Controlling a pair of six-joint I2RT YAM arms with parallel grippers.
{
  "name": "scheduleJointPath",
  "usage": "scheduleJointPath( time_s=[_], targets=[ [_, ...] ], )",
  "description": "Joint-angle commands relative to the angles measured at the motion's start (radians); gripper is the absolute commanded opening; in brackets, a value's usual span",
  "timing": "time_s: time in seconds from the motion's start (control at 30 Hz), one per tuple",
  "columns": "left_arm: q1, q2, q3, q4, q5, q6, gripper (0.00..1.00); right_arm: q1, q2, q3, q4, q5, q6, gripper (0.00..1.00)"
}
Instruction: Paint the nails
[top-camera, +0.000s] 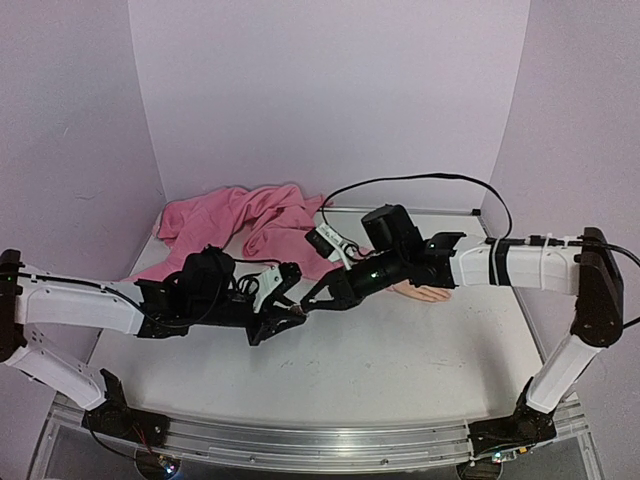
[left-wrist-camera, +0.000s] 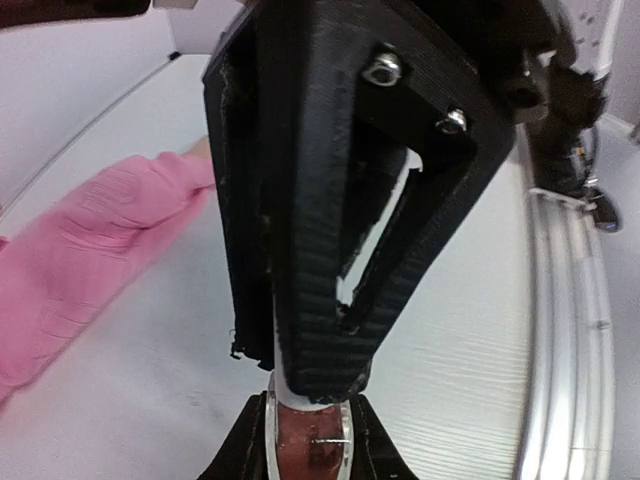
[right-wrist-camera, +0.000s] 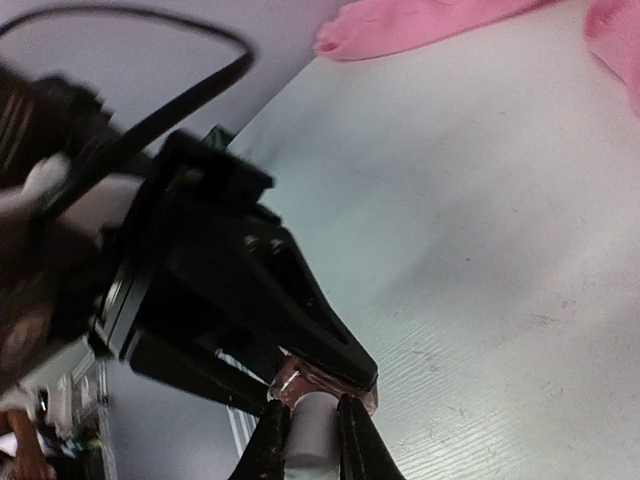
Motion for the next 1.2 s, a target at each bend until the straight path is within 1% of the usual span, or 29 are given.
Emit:
scheduleJointPath(
  time_s=[0.0,0.07,0.1,0.2,0.3,0.4,0.47,0.53,0.57,0.6,0.63,0.7,0.77,0.9,0.97,1.07,1.17],
  targets=[
    [0.028,-0.068,0.109,0.025,0.562,-0.208,0.00,0.015,-0.106,-0.012,0.080,-0.333,-0.422,0.00],
    [0.047,-0.054,0.147,0.025,0.720,-0.286,0.00,0.016,-0.098,0.008,0.047,-0.342,-0.466,0.00],
    [0.052,-0.046,0.164,0.025,0.769,-0.315,0.00,0.016,-0.085,0.032,0.009,-0.354,-0.493,0.00],
    [0.053,-0.027,0.194,0.025,0.811,-0.365,0.00,0.015,-0.049,0.084,-0.044,-0.386,-0.529,0.00],
    [0.055,-0.023,0.203,0.025,0.777,-0.381,0.00,0.016,-0.046,0.095,-0.051,-0.385,-0.534,0.00],
    [0.061,-0.043,0.200,0.020,0.666,-0.369,0.00,0.011,-0.065,0.088,-0.050,-0.347,-0.528,0.00],
    [0.062,-0.060,0.194,0.003,0.531,-0.324,0.00,0.005,-0.077,0.090,-0.049,-0.311,-0.512,0.00],
    [0.061,-0.070,0.189,-0.009,0.355,-0.275,0.00,0.002,-0.099,0.082,-0.051,-0.229,-0.500,0.01],
    [0.062,-0.073,0.188,-0.014,0.278,-0.253,0.00,0.000,-0.113,0.073,-0.051,-0.179,-0.493,0.11],
    [0.062,-0.075,0.183,-0.015,0.201,-0.224,0.00,-0.005,-0.128,0.063,-0.051,-0.133,-0.489,0.26],
    [0.061,-0.071,0.179,-0.015,0.134,-0.198,0.00,-0.010,-0.145,0.052,-0.051,-0.086,-0.487,0.36],
    [0.062,-0.057,0.181,-0.015,0.002,-0.135,0.00,-0.022,-0.172,0.033,-0.047,-0.020,-0.475,0.48],
    [0.061,-0.035,0.201,-0.015,-0.065,-0.068,0.00,-0.026,-0.188,0.029,-0.047,0.013,-0.463,0.63],
    [0.065,0.008,0.248,-0.009,-0.221,-0.020,0.00,-0.035,-0.203,0.018,-0.033,0.125,-0.432,0.79],
    [0.066,0.046,0.279,-0.009,-0.264,0.004,0.00,-0.056,-0.200,0.008,-0.004,0.183,-0.365,0.85],
    [0.064,0.101,0.331,-0.009,-0.332,0.038,0.00,-0.109,-0.166,0.018,0.021,0.278,-0.184,0.88],
    [0.064,0.155,0.380,-0.011,-0.418,0.052,0.00,-0.146,-0.126,0.059,0.024,0.298,0.020,0.88]
  ],
)
